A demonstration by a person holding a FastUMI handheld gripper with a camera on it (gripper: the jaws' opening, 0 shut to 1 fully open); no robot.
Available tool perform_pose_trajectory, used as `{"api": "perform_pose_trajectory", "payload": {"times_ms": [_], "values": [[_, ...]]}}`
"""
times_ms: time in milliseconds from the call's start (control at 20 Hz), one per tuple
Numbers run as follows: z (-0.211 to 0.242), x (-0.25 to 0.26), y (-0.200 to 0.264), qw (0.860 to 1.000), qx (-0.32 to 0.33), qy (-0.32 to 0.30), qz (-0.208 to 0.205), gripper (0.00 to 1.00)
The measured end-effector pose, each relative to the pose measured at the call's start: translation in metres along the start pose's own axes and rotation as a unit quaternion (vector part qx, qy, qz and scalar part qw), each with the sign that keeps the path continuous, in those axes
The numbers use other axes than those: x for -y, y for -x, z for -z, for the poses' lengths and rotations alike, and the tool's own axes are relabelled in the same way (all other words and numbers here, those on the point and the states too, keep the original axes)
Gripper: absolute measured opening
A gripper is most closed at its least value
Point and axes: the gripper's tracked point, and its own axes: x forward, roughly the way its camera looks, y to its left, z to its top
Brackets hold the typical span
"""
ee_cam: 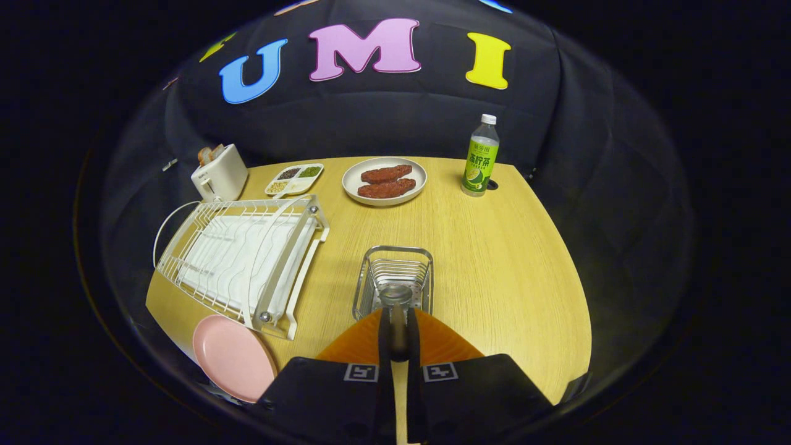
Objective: Take the plate from the dish rack, then take the spoon from the basket and place it into the plate.
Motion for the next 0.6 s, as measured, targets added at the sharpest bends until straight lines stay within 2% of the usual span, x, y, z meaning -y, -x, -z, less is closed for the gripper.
{"api": "perform_pose_trajectory", "payload": {"times_ms": [400,600], "values": [[-0.066,0.003,0.030,0.998,0.061,0.014,0.009,0.11],[-0.111,-0.014,0.067,0.994,0.106,0.026,0.004,0.11]]}}
